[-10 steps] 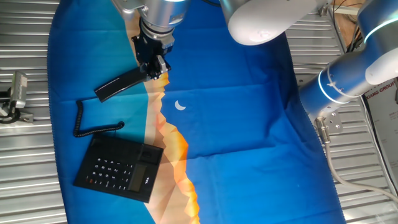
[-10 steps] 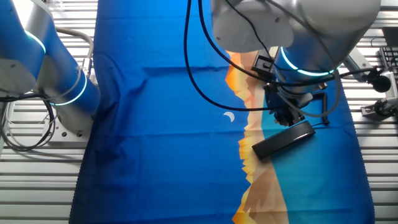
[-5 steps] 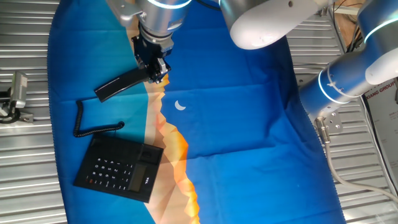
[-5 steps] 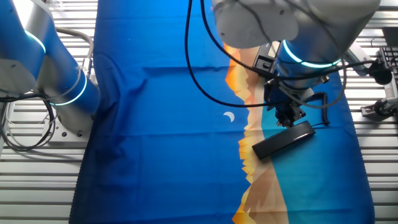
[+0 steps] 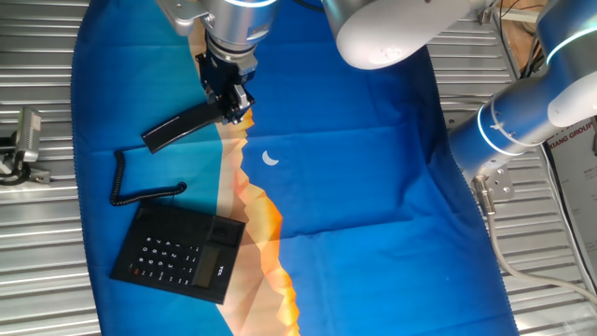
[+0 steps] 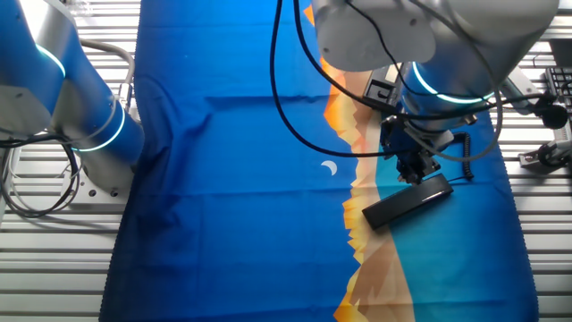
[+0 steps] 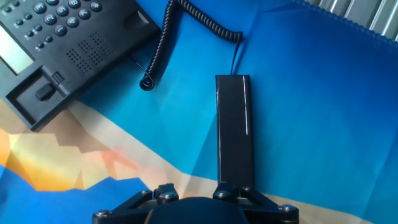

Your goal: Place the handset of the telephone on the corresponding phone cradle

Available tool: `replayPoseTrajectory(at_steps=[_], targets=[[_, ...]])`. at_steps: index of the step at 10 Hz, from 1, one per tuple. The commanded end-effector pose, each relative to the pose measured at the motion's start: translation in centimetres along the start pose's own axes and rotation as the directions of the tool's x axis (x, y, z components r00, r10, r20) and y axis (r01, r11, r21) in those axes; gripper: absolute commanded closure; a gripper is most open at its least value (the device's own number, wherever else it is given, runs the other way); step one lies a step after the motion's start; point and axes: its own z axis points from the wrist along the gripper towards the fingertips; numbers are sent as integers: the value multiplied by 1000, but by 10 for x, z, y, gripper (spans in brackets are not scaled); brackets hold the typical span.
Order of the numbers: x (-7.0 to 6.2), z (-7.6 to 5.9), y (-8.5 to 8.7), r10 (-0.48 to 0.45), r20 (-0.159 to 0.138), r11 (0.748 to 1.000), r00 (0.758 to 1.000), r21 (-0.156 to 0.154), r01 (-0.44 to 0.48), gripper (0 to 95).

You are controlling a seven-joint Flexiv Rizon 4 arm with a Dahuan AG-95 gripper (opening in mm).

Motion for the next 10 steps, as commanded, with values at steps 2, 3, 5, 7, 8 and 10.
replayPoseTrajectory(at_steps=[2,3,5,7,8,10], targets=[[0,0,0,41,-19,999,999,-5,-41,570],[0,0,0,52,-16,999,999,-3,-52,570],[0,0,0,81,-13,997,997,-1,-81,570],[0,0,0,114,-4,993,993,-1,-114,570],[0,0,0,133,0,991,991,-1,-133,570],[0,0,0,143,9,990,990,-1,-143,570]])
